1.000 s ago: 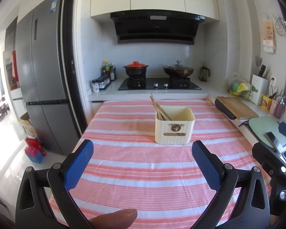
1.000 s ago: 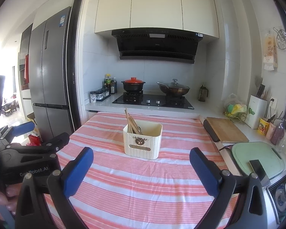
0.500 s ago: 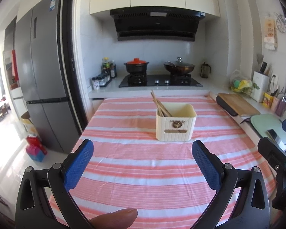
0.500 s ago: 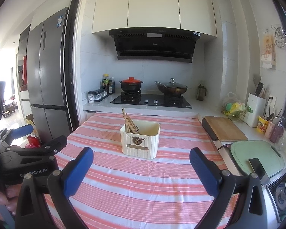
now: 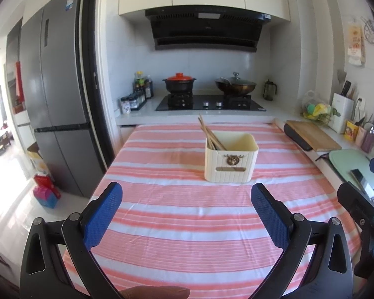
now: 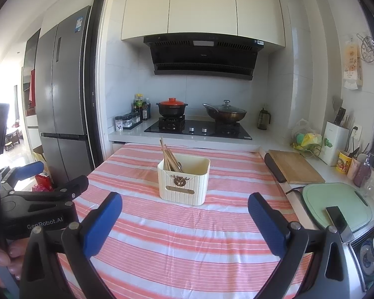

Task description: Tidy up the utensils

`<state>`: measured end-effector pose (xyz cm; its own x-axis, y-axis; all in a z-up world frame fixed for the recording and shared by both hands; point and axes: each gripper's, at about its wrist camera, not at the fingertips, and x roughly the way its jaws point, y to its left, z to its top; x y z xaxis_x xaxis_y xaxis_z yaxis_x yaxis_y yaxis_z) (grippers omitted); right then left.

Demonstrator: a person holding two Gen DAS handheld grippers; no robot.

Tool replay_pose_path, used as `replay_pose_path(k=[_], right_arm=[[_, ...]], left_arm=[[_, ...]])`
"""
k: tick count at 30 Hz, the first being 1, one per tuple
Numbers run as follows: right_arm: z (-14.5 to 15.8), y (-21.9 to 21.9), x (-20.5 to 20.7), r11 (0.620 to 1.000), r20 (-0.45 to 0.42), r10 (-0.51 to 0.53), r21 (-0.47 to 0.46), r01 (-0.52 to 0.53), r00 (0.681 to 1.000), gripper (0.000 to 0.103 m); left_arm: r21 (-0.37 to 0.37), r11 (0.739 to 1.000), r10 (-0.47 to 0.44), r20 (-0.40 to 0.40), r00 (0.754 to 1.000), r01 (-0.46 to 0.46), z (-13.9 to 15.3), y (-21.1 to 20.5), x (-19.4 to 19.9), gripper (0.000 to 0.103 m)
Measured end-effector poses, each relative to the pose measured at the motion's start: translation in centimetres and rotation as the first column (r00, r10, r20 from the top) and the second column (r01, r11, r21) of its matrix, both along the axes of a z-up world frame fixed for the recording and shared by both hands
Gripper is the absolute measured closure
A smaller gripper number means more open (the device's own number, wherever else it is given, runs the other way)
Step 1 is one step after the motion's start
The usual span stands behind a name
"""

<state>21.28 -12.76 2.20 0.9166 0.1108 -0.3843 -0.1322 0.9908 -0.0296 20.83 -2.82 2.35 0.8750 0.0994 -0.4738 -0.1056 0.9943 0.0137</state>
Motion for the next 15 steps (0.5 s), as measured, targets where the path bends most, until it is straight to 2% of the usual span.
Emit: replay_pose_path(k=[9,15], right_arm=[[-0.11,0.2,0.09,1.0,-0.002,0.004,-0.007,-0.004,1.0,0.0],[-0.26,-0.17,0.4,1.0,-0.013,-0.005,-0.008,0.005,1.0,0.0]], left_arm=[[0.001,1.0,-0.001,-0.003,1.0,0.001,-0.08,-0.11,-0.01,0.0],[0.017,1.0,-0.001,0.04,0.999,0.001,-0.01,-0.09,-0.53,0.0]])
